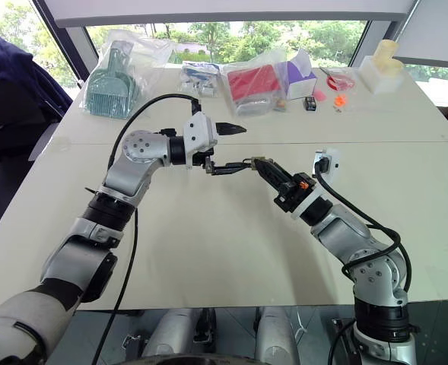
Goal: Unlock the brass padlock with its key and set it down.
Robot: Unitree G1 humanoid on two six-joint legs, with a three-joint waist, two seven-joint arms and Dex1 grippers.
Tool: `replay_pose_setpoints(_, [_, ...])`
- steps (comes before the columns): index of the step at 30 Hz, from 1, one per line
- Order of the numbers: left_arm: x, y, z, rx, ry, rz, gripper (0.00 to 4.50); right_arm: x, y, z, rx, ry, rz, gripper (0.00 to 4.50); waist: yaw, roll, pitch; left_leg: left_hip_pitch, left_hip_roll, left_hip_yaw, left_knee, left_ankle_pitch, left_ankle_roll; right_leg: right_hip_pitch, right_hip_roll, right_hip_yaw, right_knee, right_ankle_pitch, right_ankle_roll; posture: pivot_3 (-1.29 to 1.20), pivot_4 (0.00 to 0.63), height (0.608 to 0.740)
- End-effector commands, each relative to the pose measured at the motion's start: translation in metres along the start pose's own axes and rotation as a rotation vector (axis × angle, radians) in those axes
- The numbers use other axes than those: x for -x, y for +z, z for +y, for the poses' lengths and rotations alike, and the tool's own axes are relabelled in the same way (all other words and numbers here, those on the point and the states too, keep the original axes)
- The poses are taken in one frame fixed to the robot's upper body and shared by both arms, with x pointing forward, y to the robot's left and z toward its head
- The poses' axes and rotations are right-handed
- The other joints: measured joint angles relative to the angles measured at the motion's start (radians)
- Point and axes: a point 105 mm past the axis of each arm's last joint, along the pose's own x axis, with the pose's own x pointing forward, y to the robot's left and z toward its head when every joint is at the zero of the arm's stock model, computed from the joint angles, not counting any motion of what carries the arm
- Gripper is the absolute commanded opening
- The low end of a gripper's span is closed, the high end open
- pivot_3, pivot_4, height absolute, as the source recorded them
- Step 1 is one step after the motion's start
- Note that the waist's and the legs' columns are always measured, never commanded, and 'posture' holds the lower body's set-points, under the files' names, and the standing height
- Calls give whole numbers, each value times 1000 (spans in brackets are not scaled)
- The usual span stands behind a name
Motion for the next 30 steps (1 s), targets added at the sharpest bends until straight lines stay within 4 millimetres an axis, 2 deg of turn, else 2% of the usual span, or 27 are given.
replay_pose_setpoints(1, [-1, 17, 3, -34, -18, -47, 3876, -2, 7, 14, 24, 51, -28, 0, -1, 0, 0, 0, 0, 0, 0, 0, 0, 0, 0, 0, 0, 0, 0, 0, 150, 735])
replay_pose_setpoints(9, [2, 11, 3, -34, -5, -23, 3876, -2, 7, 16, 17, 60, -25, 0, 0, 0, 0, 0, 0, 0, 0, 0, 0, 0, 0, 0, 0, 0, 0, 0, 150, 735])
replay_pose_setpoints(30, [15, 19, 7, 33, -3, -39, 3876, -2, 6, 12, 29, 45, -23, 0, -1, 0, 0, 0, 0, 0, 0, 0, 0, 0, 0, 0, 0, 0, 0, 0, 150, 735])
